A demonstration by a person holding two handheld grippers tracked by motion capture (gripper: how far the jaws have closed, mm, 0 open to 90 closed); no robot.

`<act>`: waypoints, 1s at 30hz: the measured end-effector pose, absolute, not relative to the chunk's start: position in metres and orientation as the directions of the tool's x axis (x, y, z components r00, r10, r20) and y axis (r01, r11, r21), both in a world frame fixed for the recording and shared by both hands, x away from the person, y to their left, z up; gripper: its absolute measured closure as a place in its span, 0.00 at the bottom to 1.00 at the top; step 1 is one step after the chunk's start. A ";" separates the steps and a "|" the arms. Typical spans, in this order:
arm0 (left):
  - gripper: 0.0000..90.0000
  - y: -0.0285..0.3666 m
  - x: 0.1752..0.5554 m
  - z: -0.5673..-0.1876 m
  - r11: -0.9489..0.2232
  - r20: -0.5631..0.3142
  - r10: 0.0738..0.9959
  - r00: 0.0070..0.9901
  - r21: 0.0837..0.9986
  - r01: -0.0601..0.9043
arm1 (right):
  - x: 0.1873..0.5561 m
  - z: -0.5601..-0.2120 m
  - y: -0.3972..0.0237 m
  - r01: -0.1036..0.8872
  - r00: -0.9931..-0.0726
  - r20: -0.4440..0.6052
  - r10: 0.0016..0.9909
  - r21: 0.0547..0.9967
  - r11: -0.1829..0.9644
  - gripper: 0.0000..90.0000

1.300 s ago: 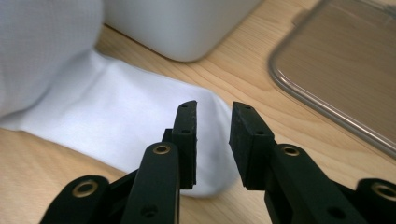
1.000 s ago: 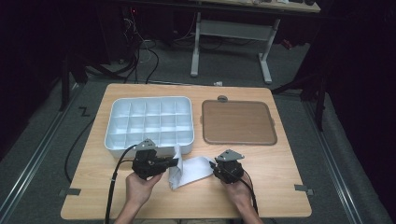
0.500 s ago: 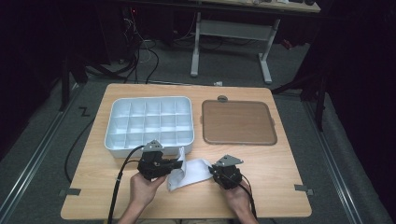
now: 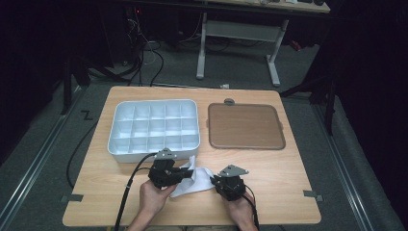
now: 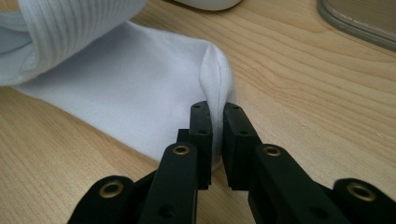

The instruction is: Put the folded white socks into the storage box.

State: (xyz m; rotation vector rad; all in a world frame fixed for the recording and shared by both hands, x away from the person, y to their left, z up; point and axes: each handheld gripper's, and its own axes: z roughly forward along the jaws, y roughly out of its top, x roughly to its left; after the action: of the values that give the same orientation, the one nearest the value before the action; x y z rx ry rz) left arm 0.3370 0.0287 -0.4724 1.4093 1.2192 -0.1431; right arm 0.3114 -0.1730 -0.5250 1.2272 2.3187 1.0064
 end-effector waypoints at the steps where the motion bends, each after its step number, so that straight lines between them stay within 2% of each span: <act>1: 0.93 0.027 0.337 -0.473 0.252 -0.695 0.565 0.444 0.659 0.709 | 0.311 -0.525 -0.173 0.585 -0.573 0.038 0.818 0.718 0.376 0.93; 18: 0.93 0.003 0.336 -0.489 0.196 -0.655 0.594 0.467 0.680 0.706 | 0.314 -0.527 -0.171 0.587 -0.575 0.045 0.817 0.718 0.374 0.93; 30: 0.93 -0.002 0.339 -0.509 0.173 -0.644 0.623 0.444 0.667 0.725 | 0.315 -0.527 -0.168 0.582 -0.585 0.040 0.810 0.716 0.385 0.93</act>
State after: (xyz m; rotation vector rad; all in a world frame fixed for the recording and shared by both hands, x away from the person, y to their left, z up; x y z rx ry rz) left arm 0.3386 -0.0019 -0.5092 1.5139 1.2391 -0.1075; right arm 0.3148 -0.1676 -0.5270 1.2175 2.3320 1.0135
